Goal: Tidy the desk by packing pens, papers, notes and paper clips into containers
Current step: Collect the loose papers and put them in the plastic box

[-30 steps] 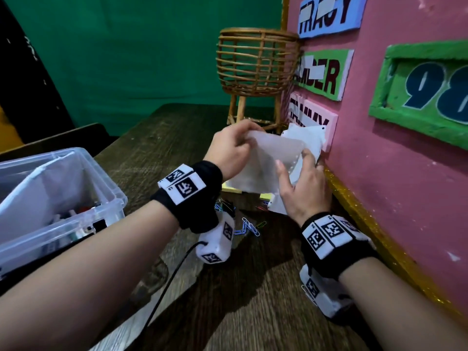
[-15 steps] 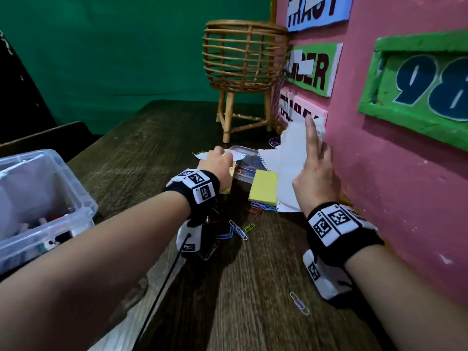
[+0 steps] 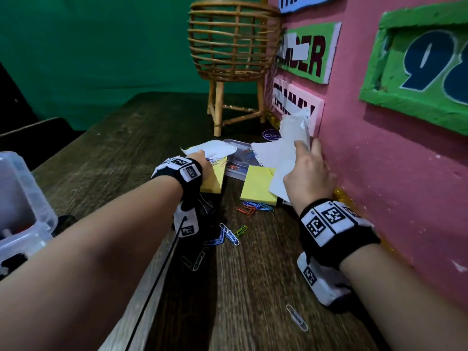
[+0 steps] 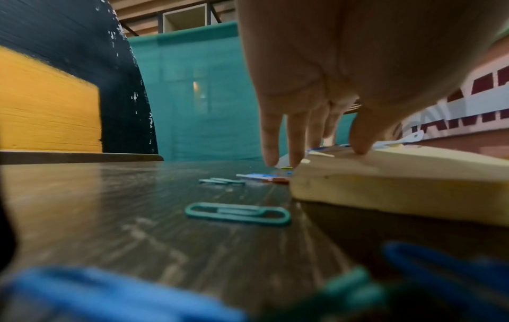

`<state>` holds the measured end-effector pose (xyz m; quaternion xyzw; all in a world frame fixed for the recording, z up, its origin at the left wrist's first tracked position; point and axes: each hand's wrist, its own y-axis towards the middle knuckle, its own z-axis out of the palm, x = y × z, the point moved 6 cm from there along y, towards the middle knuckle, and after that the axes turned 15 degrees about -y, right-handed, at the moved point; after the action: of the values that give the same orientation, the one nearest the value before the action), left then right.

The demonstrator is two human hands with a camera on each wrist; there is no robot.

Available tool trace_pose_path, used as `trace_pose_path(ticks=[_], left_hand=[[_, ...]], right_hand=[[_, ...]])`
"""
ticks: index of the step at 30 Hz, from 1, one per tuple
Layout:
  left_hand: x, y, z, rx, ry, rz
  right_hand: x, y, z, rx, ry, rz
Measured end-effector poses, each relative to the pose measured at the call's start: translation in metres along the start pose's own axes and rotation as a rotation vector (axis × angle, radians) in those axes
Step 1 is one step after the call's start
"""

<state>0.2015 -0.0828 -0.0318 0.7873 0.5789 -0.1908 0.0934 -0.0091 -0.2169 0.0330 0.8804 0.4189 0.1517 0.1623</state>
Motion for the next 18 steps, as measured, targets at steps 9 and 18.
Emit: trace_pose_path(ticks=[9, 18], left_hand=[[-0.001, 0.009, -0.013, 0.023, 0.141, 0.042], [-0.004, 0.012, -0.016, -0.022, 0.1, 0.068]], right_hand=[[0.002, 0.0, 0.001, 0.001, 0.057, 0.006], [0.009, 0.001, 0.006, -0.018, 0.137, -0.006]])
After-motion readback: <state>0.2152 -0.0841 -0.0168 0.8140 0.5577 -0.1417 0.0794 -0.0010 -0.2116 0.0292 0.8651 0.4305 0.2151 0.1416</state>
